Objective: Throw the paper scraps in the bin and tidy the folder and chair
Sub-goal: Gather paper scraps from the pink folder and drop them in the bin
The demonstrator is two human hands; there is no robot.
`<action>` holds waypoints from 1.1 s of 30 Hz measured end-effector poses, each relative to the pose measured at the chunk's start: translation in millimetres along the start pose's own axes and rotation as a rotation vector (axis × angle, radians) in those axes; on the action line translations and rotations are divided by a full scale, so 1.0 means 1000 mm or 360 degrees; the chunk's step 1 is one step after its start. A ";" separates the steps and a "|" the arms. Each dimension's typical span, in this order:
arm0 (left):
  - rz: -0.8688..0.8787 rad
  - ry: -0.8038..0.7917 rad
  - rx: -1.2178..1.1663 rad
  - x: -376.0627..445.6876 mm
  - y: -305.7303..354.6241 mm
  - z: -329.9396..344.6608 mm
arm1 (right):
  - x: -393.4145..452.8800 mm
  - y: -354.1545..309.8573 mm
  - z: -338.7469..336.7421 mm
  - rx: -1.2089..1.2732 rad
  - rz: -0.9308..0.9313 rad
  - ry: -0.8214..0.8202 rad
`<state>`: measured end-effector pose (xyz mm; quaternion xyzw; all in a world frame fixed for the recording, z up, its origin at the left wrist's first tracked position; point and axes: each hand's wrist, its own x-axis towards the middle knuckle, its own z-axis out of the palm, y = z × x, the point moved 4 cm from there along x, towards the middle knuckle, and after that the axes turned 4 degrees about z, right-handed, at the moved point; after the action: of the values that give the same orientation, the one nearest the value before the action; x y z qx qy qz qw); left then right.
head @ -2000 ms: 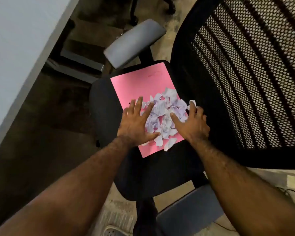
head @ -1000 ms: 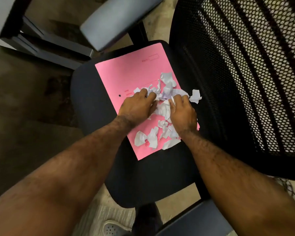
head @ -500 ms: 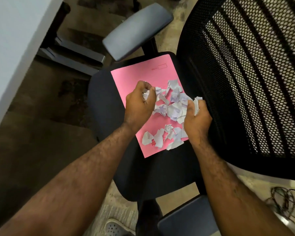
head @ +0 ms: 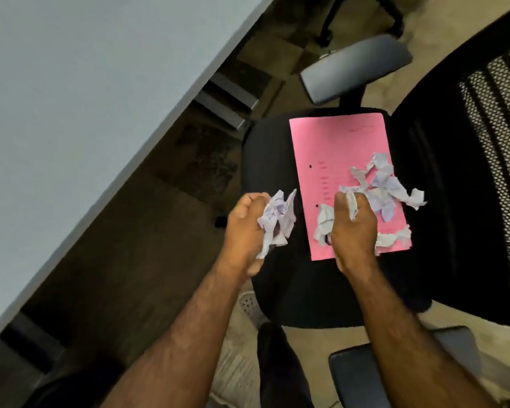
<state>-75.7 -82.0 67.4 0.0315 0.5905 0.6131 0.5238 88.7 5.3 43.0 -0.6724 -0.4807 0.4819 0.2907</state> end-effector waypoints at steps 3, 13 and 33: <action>0.0056 0.0203 -0.0017 -0.034 -0.001 -0.063 | -0.047 -0.005 0.043 -0.0102 -0.0113 -0.0143; 0.0419 0.1051 0.0282 -0.164 -0.023 -0.295 | -0.262 0.029 0.197 -0.0447 -0.0528 -0.0923; 0.0378 0.2130 -0.0240 -0.335 -0.278 -0.674 | -0.577 0.283 0.413 -0.0710 -0.0769 -0.1871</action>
<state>-199.9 -843.4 -151.6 -0.3263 0.7354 0.5934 -0.0240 -233.0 -663.5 -137.0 -0.2157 -0.7840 0.5784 -0.0655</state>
